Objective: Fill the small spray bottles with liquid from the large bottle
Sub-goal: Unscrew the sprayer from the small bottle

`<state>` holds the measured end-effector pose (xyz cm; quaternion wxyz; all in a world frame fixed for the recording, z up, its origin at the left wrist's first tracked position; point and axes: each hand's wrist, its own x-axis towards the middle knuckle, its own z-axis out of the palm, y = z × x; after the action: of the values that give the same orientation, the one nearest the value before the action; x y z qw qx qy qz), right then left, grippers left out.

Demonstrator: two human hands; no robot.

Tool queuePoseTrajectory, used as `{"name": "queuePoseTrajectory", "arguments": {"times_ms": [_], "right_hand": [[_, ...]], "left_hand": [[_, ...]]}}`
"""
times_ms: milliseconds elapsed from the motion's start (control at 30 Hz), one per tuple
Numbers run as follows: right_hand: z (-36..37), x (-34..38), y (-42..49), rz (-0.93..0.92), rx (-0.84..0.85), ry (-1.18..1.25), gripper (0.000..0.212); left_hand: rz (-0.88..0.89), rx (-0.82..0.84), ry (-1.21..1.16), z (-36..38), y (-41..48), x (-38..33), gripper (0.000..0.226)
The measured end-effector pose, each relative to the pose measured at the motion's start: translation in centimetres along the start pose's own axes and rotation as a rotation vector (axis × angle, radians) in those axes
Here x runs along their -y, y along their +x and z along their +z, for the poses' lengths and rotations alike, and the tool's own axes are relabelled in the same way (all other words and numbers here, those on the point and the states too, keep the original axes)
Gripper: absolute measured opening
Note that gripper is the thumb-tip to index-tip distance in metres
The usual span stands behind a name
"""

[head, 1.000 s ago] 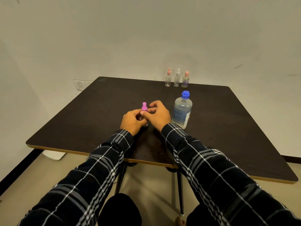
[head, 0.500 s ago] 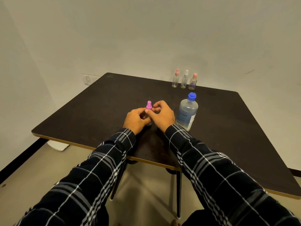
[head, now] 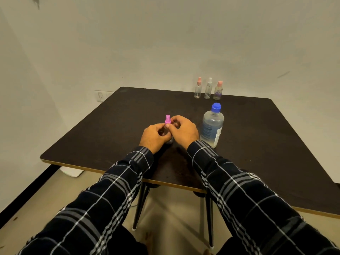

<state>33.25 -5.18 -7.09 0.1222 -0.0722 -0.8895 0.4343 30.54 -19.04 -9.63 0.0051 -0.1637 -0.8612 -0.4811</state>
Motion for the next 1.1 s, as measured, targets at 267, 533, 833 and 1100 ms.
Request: {"name": "queuePoseTrajectory", "arguments": {"times_ms": [267,533,833,1100], "right_hand": [[0.3,-0.1,-0.6,-0.022,-0.032,-0.002,0.015],[0.5,0.1,-0.7,-0.012,-0.042,-0.037,0.016],[0.0,0.5,-1.5,-0.037,-0.016,-0.04,0.015],[-0.4,0.2,-2.2,-0.019,-0.015,-0.022,0.016]], "left_hand": [[0.027,-0.006,0.027,-0.2,-0.2,0.2,0.032],[0.025,-0.009,0.003,-0.4,-0.4,0.2,0.032],[0.024,0.023,0.062,-0.7,-1.0,-0.1,0.033],[0.037,0.039,0.081,-0.6,-1.4,-0.6,0.031]]}}
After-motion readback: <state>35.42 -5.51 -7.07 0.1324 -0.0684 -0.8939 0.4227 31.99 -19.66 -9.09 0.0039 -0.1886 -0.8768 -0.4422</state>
